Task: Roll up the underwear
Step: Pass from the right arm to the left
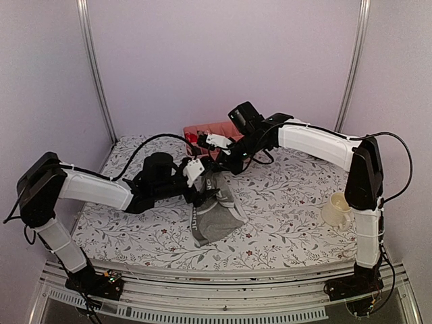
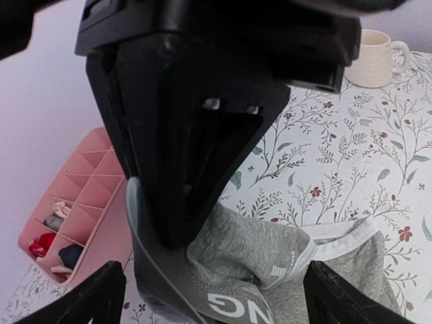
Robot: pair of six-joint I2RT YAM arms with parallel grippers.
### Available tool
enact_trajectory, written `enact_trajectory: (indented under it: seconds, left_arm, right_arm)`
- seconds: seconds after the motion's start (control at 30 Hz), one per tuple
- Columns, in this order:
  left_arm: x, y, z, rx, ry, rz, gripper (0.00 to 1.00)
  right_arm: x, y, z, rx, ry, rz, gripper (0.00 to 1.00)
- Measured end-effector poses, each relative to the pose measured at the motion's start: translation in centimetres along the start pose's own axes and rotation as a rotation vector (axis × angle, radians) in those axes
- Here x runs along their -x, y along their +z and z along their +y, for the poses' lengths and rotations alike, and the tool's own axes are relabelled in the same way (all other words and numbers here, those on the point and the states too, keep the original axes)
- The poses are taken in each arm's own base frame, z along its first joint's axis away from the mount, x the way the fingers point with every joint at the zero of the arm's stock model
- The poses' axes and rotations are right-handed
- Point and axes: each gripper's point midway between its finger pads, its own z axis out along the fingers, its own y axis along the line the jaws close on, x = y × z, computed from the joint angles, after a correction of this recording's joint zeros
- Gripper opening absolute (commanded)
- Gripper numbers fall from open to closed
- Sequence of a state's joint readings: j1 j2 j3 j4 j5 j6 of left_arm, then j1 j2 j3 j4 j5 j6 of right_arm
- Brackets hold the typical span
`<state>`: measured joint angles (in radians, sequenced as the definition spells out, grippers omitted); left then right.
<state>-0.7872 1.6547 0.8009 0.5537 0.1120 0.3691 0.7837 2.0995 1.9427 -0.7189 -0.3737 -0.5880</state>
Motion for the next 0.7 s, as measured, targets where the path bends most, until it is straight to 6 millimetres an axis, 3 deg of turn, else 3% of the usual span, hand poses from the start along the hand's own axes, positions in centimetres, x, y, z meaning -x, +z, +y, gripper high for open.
enact_trajectory:
  seconds: [0.17,0.37,0.5,0.6,0.63,0.7]
  left_arm:
    - [-1.1,0.4,0.3,0.032,0.005,0.041,0.76]
    - [-1.4,0.7,0.3,0.037,0.011,0.061,0.43]
    - [-1.7,1.0,0.3,0.035,0.016,0.077,0.33]
    - [-1.8,1.4,0.4,0.037,0.017,0.086,0.10]
    - [-2.0,1.5,0.4,0.038,0.015,0.090,0.01]
    - [-2.2,1.5,0.4,0.038,0.014,0.099,0.00]
  right_arm:
    - [-0.5,0.0,0.0,0.007,0.014,0.016,0.02]
    - [-0.6,0.0,0.0,0.006,0.016,0.016,0.02]
    - [-0.8,0.1,0.0,0.011,0.020,0.020,0.02]
    - [-1.1,0.1,-0.1,0.011,0.024,0.023,0.02]
    - [-1.2,0.2,-0.1,0.011,0.025,0.024,0.03]
    - [-1.3,0.2,-0.1,0.012,0.027,0.027,0.12]
